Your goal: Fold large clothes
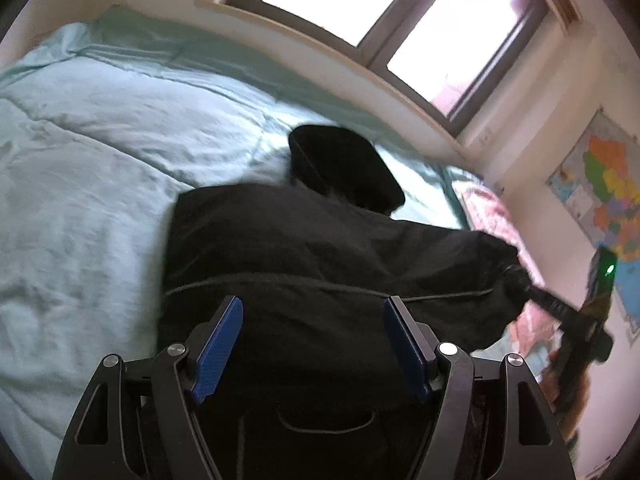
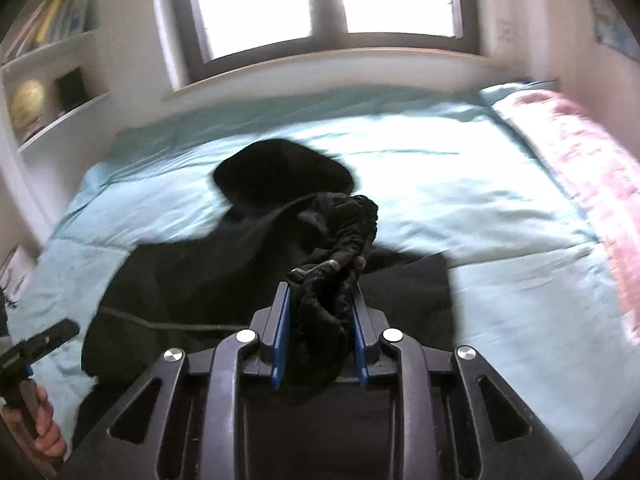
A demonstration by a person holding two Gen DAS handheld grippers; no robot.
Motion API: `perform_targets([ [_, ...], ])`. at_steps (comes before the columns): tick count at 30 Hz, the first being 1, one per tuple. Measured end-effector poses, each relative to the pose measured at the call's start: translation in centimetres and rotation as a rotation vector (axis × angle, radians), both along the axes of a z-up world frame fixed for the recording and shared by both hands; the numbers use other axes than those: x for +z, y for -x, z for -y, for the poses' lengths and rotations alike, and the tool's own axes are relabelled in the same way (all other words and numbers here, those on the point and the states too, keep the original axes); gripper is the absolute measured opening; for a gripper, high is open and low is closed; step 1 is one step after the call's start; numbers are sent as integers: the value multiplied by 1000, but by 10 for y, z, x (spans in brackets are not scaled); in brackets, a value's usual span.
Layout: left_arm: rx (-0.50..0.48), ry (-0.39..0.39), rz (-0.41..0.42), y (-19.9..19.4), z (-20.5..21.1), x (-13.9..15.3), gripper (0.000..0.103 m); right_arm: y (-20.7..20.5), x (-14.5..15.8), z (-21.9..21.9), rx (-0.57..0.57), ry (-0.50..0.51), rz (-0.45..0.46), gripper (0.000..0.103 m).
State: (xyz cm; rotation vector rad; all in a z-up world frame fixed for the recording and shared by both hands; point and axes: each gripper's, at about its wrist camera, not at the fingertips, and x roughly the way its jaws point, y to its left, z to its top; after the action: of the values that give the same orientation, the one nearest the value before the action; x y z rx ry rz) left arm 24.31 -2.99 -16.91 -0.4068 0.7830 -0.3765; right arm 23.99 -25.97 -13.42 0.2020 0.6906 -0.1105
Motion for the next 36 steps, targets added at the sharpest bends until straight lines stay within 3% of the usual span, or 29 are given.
perform_targets([
  [2,-44,-31,-36,-11,23,-15,74,2,-4,24,-16,22,-15,30],
  [5,-72,-96,-94,-24,47,-45,74,2,-34,56,-52,12,-91,30],
  [10,-78,-218,-142,-32,69,-78,74,-9,-132,88,-108,-60,-265,35],
  [12,-85,-289,-137,-32,78,-79,74,-8,-156,95,-127,-87,-275,60],
  [13,-89,-309,-137,-32,80,-79,74,-6,-164,101,-152,-102,-260,66],
  [15,-90,-304,-143,-34,77,-75,74,-2,-163,110,-161,-161,-256,70],
  [18,-83,-232,-104,-32,61,-50,74,9,-144,113,-155,-191,-245,70],
  [20,-60,-191,-45,-37,51,-24,74,19,-116,111,-142,-194,-169,71],
  [22,-38,-186,-38,-55,47,-10,74,23,-82,99,-104,-201,-72,72],
  [25,-27,-194,-132,-89,49,-20,74,3,-56,68,-25,-179,-33,72],
  [27,-5,-187,-205,-108,48,-43,74,-20,-51,37,43,-149,-38,69],
  [29,3,-204,-241,-114,50,-62,74,-48,-62,9,90,-105,-89,69],
  [31,-3,-251,-235,-115,54,-73,74,-84,-95,-11,114,-58,-232,69],
  [33,-46,-327,-212,-111,61,-79,74,-100,-135,-8,75,21,-381,61],
  [36,-77,-405,-187,-105,70,-82,74,-106,-154,13,48,-21,-364,58],
])
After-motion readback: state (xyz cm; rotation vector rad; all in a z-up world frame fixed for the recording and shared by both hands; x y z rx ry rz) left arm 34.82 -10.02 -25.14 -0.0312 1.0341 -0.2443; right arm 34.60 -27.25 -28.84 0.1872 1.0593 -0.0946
